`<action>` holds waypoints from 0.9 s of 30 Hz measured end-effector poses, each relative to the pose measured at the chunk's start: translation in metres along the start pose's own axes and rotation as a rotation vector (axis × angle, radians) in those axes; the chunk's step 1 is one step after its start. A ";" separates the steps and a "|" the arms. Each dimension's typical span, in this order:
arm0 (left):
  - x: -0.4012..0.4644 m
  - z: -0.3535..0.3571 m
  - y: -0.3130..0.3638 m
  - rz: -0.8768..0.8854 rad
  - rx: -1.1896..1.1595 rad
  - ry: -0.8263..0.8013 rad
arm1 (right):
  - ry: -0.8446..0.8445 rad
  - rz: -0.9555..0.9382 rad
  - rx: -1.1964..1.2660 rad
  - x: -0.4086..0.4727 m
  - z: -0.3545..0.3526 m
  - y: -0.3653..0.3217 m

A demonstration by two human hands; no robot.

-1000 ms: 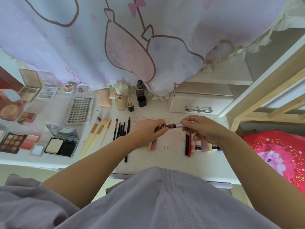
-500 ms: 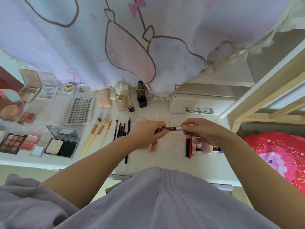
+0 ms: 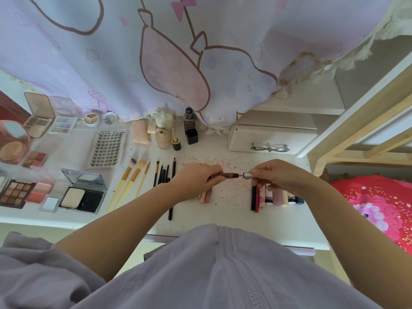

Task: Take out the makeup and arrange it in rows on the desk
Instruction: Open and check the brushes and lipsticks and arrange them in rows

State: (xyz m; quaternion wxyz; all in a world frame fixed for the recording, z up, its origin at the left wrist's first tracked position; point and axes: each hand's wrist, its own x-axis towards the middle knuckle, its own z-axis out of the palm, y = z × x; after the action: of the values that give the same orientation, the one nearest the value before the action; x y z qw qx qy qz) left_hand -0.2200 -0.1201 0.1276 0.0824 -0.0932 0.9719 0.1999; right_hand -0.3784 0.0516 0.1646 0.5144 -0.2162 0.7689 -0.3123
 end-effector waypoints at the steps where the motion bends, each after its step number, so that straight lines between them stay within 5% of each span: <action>1: 0.000 -0.001 -0.002 0.005 0.029 -0.011 | -0.011 0.011 -0.009 -0.001 -0.005 0.001; 9: -0.009 0.003 -0.043 -0.057 0.074 0.019 | -0.036 0.115 0.020 -0.008 -0.031 0.021; 13: -0.009 0.004 -0.048 -0.314 -0.266 0.108 | -0.021 0.179 0.117 -0.008 -0.028 0.039; 17: 0.009 0.015 -0.006 -0.370 -0.475 -0.013 | 0.012 0.225 0.159 -0.002 0.009 0.039; 27: 0.037 0.061 0.014 -0.449 0.176 -0.077 | 0.256 0.136 -0.341 0.045 0.106 0.046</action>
State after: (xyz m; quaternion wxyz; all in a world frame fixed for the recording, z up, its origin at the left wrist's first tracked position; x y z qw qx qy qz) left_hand -0.2509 -0.0881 0.0705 0.1694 -0.2916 0.9366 0.0947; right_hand -0.2976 0.0274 0.0732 0.3884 -0.2063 0.8824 -0.1674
